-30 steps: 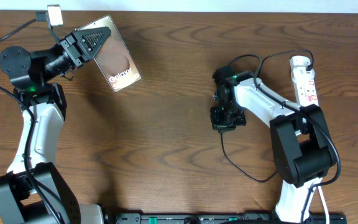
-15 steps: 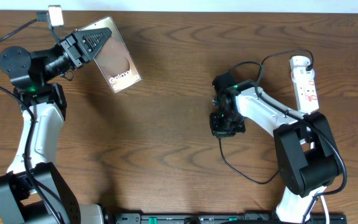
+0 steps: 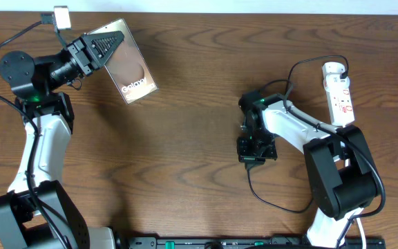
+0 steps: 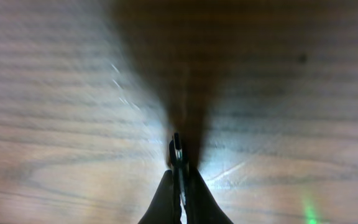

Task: Plug charger to phone and switch on socket

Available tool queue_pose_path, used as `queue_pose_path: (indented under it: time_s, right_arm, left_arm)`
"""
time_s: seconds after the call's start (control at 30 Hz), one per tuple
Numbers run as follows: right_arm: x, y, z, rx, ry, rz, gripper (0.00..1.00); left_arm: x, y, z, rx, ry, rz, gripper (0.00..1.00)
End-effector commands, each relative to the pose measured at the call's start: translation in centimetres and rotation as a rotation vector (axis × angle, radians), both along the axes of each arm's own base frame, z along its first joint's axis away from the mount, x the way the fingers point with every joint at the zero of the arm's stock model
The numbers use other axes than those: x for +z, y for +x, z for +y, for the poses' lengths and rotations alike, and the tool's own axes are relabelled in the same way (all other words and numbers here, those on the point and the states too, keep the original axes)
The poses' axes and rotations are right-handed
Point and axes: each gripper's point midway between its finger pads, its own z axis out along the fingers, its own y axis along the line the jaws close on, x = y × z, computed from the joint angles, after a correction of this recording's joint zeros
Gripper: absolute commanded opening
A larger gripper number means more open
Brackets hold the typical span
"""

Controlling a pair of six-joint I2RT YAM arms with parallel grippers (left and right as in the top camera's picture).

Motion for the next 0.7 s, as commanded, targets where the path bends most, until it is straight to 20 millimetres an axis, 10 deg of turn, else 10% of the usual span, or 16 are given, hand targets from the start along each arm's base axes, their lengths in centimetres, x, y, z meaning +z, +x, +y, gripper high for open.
queue_pose_path:
  time_s: [0.0, 0.67]
  right_arm:
    - [-3.4, -3.0, -2.8, 0.010, -0.147, 0.089, 0.01]
    - [-6.2, -6.1, -3.9, -0.046, -0.159, 0.109, 0.01]
  left_arm:
    - [0.4, -0.1, -0.1, -0.002, 0.006, -0.016, 0.07]
    - [0.4, -0.1, -0.1, -0.002, 0.008, -0.020, 0.07]
